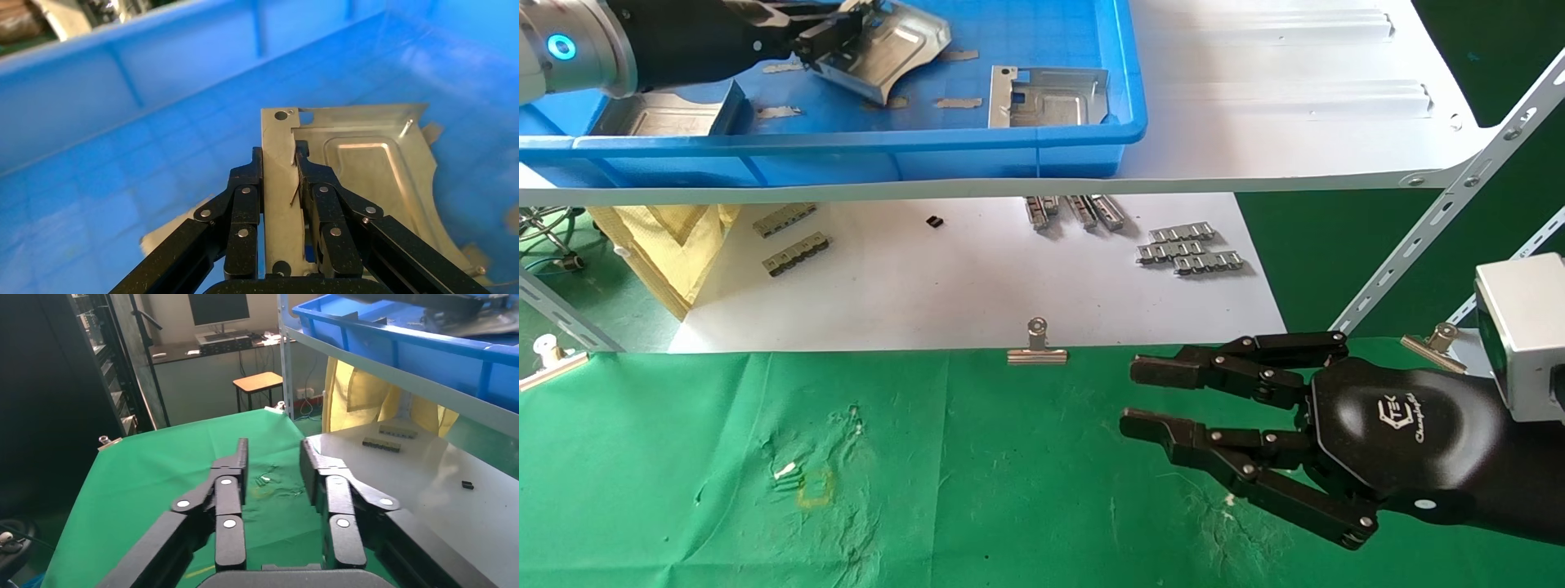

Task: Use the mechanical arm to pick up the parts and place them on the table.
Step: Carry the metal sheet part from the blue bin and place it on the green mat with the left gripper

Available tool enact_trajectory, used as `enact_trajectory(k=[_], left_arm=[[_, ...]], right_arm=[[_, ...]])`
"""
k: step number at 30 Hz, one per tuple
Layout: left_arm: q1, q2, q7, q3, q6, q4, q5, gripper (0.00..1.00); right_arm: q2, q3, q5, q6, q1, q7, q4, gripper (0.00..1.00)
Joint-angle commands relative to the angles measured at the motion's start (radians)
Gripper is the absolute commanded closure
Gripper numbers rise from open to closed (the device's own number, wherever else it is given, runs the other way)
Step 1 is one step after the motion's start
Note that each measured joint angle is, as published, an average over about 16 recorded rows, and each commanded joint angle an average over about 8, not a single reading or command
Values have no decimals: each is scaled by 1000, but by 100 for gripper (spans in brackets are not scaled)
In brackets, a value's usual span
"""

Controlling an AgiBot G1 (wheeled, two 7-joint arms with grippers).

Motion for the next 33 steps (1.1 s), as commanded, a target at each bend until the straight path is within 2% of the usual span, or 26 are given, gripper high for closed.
enact_trajectory(k=[1,6,16,20,26,33], left_arm=[[2,-7,8,-10,17,-7,-14,100],[3,-40,50,-38,140,-34,-58,100],[24,-106,143,-69,496,-74,-114,100],[37,-120,195,-71,602,-95,-125,100],[93,-144,259,-60,654,-200,-173,100],[223,-249,284,36,659,-480,-296,100]], right_arm=[[0,0,0,0,0,0,0,0],[0,0,0,0,0,0,0,0],[0,0,0,0,0,0,0,0],[0,0,0,0,0,0,0,0],[0,0,0,0,0,0,0,0],[0,0,0,0,0,0,0,0]])
